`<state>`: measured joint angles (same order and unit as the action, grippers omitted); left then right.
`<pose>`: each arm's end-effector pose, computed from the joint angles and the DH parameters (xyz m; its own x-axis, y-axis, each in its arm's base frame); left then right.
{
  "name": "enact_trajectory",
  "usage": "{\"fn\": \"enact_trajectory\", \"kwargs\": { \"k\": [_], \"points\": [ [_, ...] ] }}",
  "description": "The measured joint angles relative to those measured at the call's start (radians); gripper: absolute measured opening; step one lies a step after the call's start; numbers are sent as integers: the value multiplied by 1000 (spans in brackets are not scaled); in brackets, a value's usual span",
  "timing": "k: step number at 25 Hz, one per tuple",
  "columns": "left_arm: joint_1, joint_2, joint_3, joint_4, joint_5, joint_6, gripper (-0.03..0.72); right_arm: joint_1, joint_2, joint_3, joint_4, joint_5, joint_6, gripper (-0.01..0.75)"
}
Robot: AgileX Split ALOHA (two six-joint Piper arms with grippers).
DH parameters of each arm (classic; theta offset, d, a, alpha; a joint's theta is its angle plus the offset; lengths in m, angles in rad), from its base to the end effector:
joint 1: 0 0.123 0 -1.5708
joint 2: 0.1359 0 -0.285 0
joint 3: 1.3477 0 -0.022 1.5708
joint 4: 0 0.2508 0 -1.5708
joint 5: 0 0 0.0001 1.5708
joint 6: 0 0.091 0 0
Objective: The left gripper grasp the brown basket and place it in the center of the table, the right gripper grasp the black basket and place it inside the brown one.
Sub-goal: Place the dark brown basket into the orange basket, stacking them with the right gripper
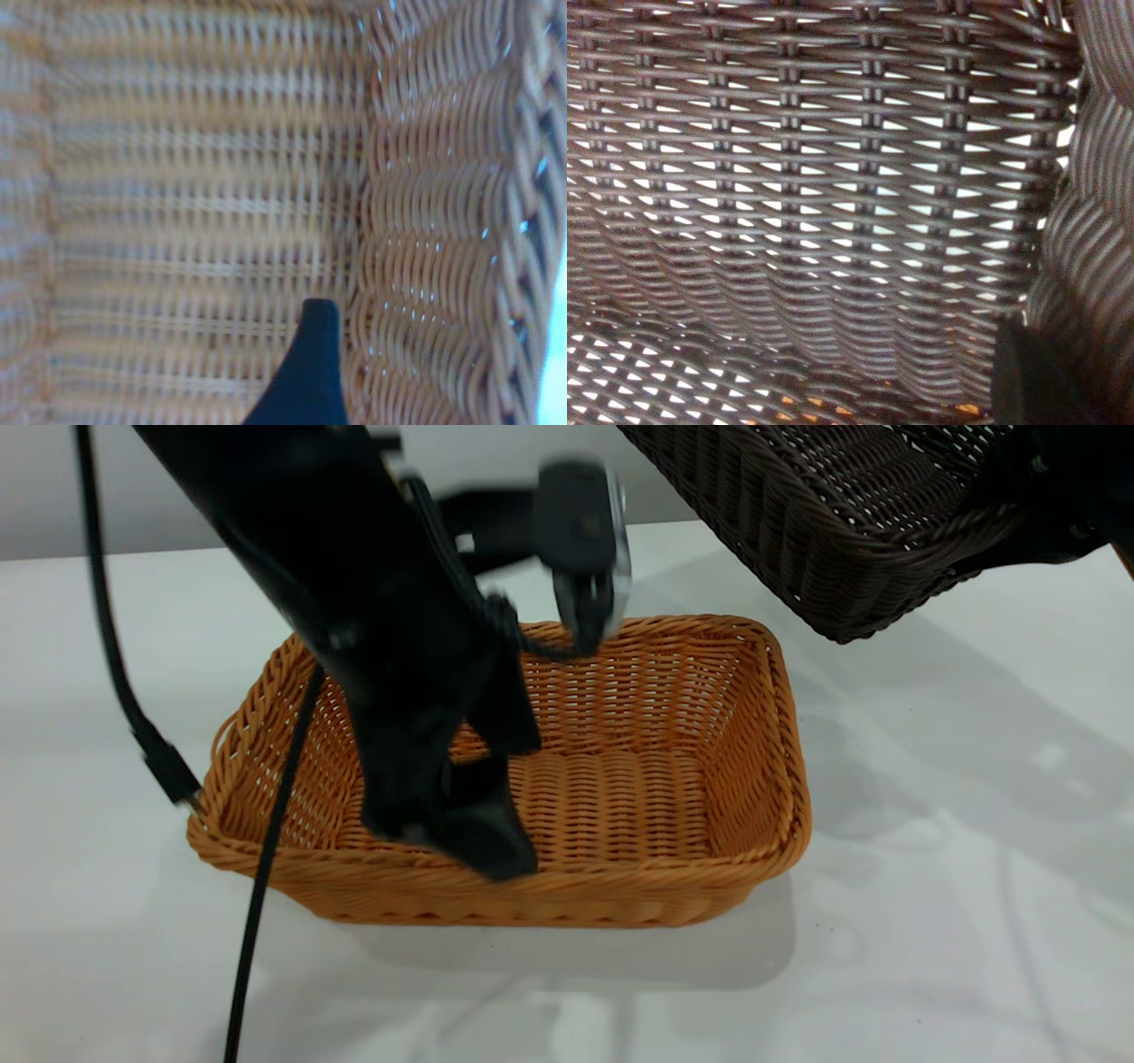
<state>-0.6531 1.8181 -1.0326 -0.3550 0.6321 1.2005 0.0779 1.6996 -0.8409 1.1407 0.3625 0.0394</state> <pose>0.2559 -0.2194 0.1571 0.0342 0.9467 -0.3204 0.9960 -0.0056 0.0897 0.3180 0.0543 0.1700 -0.5665 0.8240 -0.0066 0.6221 0.4329 0.6523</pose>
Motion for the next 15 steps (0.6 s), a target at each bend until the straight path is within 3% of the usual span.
{"fn": "enact_trajectory", "kwargs": {
  "k": [7,15],
  "points": [
    [-33,-205,-9,-30,-54,-76,666,0,0,-117,-104,119,-39,121],
    [-50,-459,-126,-32,-97,-308,666,1,3,-326,-379,375,-45,121]
  ]
}}
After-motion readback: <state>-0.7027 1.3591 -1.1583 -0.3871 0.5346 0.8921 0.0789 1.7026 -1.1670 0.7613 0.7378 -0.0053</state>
